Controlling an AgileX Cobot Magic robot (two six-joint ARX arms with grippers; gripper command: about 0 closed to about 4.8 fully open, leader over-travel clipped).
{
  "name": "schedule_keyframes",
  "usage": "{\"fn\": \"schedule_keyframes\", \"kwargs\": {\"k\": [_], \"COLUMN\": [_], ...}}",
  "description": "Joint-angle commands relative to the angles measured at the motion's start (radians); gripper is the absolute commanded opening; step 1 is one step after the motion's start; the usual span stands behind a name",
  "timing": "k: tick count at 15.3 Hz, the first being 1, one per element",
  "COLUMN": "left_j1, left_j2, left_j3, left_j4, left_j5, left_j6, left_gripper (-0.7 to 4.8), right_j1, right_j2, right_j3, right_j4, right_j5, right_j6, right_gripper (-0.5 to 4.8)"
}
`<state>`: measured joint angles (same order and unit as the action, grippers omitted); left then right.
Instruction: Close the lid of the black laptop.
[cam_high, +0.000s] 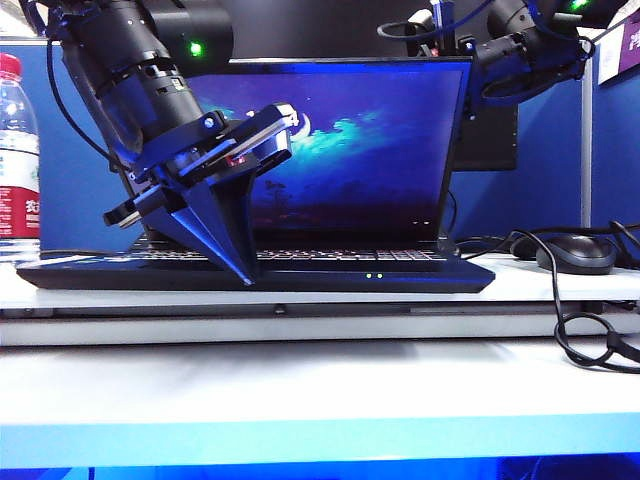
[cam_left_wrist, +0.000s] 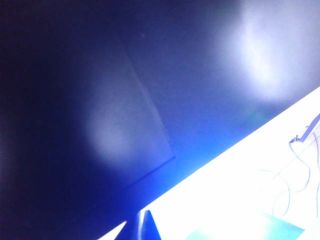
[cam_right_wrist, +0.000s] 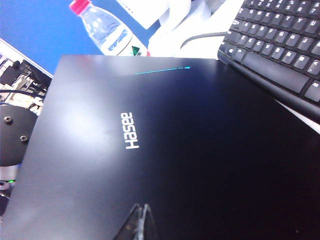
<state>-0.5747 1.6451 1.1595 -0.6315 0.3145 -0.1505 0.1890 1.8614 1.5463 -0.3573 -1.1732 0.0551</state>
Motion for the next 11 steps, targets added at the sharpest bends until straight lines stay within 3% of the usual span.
{"fn": "schedule_keyframes", "kwargs": {"k": [1, 6, 7, 9, 11], "left_j1": [0.003, 0.003, 0.003, 0.003, 0.003], "left_j2": [-0.002, -0.005, -0.006, -0.008, -0.026], "left_j3": [0.003, 0.004, 0.004, 0.004, 0.006], "left_j4": [0.031, 0.04, 0.051, 0.09, 0.13], "left_j5": [0.124, 0.544, 0.73, 0.967, 1.093], "left_j6": [0.054, 0.178, 0.25, 0.283, 0.297], "left_gripper": [0.21, 0.21, 0.21, 0.21, 0.17], "right_j1": [0.006, 0.012, 0.024, 0.027, 0.031], "right_j2": [-0.006, -0.005, -0.006, -0.005, -0.006], "right_j3": [0.001, 0.001, 0.001, 0.001, 0.001], "right_j4": [-0.013, -0.065, -0.079, -0.089, -0.103], "right_j5": [-0.007, -0.007, -0.007, -0.007, -0.007], "right_j6": [-0.011, -0.037, -0.04, -0.041, -0.041], "right_gripper": [-0.01, -0.01, -0.02, -0.02, -0.02]}}
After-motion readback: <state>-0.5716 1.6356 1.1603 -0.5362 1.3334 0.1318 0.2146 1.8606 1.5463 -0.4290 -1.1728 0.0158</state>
